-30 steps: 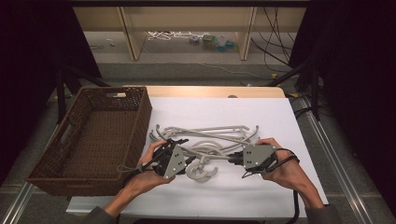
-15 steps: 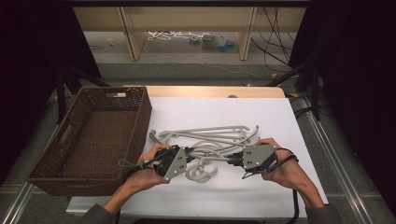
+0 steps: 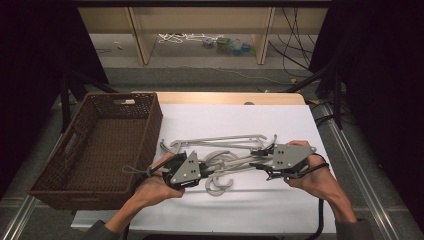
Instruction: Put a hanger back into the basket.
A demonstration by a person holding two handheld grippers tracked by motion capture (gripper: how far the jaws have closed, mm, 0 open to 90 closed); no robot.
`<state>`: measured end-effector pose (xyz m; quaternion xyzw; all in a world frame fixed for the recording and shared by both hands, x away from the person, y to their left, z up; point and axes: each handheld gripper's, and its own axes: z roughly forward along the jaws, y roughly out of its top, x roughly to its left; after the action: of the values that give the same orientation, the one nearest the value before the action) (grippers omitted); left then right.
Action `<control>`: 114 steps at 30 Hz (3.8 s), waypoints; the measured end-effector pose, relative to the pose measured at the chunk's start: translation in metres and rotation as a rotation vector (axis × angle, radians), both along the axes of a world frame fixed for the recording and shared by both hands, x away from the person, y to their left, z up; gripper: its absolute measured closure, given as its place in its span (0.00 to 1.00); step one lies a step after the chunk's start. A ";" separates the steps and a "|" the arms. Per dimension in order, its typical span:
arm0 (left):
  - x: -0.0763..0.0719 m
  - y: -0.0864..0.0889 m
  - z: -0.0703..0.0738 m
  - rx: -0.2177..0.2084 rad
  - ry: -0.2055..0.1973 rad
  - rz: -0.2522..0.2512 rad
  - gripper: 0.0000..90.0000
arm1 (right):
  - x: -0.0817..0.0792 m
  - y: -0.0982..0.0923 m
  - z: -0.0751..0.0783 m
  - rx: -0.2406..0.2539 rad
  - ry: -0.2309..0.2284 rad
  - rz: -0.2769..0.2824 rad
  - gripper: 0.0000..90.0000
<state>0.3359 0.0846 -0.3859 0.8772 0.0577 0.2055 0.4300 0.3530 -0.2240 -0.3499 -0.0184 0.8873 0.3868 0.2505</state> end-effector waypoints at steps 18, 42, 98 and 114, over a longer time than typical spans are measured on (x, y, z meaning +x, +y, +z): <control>0.019 0.044 0.015 -0.249 0.302 0.240 0.89 | -0.007 0.002 0.005 0.386 0.130 -0.407 0.23; 0.003 0.106 0.088 -0.485 0.429 0.305 0.88 | -0.030 -0.001 -0.049 0.485 0.147 -0.498 0.19; 0.040 0.306 0.041 -0.230 0.222 0.722 0.88 | -0.030 0.002 -0.067 0.434 0.196 -0.469 0.19; 0.061 0.314 0.014 -0.105 0.325 0.800 0.88 | -0.029 0.001 -0.068 0.422 0.198 -0.465 0.19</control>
<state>0.3968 0.3986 -0.3717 0.7836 0.4706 0.2119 0.3459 0.3240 -0.2229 -0.4181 0.2746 0.7880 0.4946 0.2428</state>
